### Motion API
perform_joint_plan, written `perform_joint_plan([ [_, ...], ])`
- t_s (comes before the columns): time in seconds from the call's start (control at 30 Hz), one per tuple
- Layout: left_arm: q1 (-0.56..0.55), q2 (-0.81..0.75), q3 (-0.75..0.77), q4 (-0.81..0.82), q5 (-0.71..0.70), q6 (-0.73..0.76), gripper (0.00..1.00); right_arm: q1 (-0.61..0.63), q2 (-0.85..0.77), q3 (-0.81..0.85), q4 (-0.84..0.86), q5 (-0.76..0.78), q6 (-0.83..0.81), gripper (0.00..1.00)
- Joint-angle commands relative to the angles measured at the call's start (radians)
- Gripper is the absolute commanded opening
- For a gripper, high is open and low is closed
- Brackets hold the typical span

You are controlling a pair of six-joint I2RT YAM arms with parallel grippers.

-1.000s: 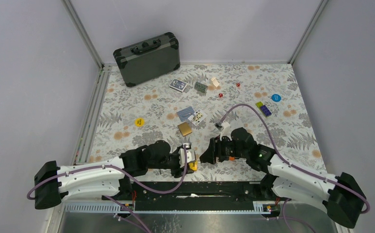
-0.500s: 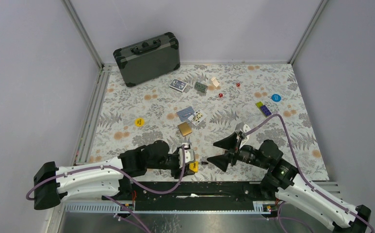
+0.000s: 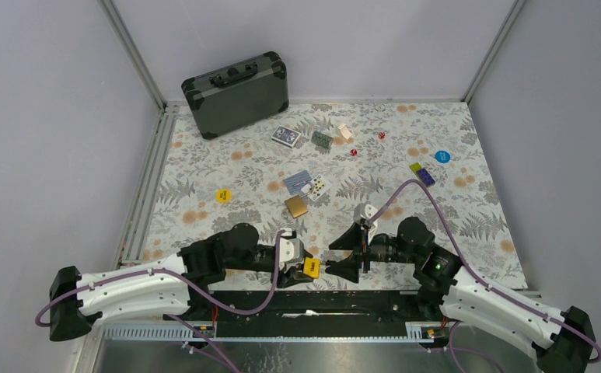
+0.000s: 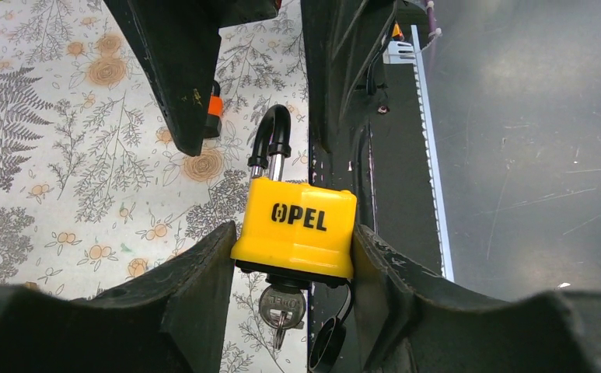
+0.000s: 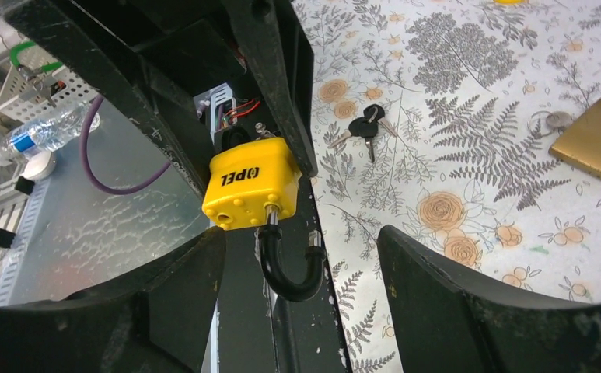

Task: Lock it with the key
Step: Pick up the lock from the center of the board.

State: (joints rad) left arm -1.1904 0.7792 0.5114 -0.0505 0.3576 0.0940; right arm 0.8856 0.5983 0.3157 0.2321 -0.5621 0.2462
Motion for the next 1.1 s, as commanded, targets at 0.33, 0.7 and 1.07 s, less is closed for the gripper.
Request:
perform_joint_plan([
  [0.33, -0.005, -0.039, 0.068, 0.095, 0.021, -0.029, 0.00, 0.047, 0.059, 0.086, -0.030, 0.010, -0.065, 0.54],
  [0.7, -0.005, -0.037, 0.041, 0.100, -0.015, -0.047, 0.07, 0.048, 0.077, 0.103, -0.013, 0.066, 0.045, 0.04],
  [1.07, -0.006, -0.052, 0.036, 0.077, -0.082, -0.067, 0.80, 0.048, 0.084, 0.093, 0.151, 0.029, 0.242, 0.00],
])
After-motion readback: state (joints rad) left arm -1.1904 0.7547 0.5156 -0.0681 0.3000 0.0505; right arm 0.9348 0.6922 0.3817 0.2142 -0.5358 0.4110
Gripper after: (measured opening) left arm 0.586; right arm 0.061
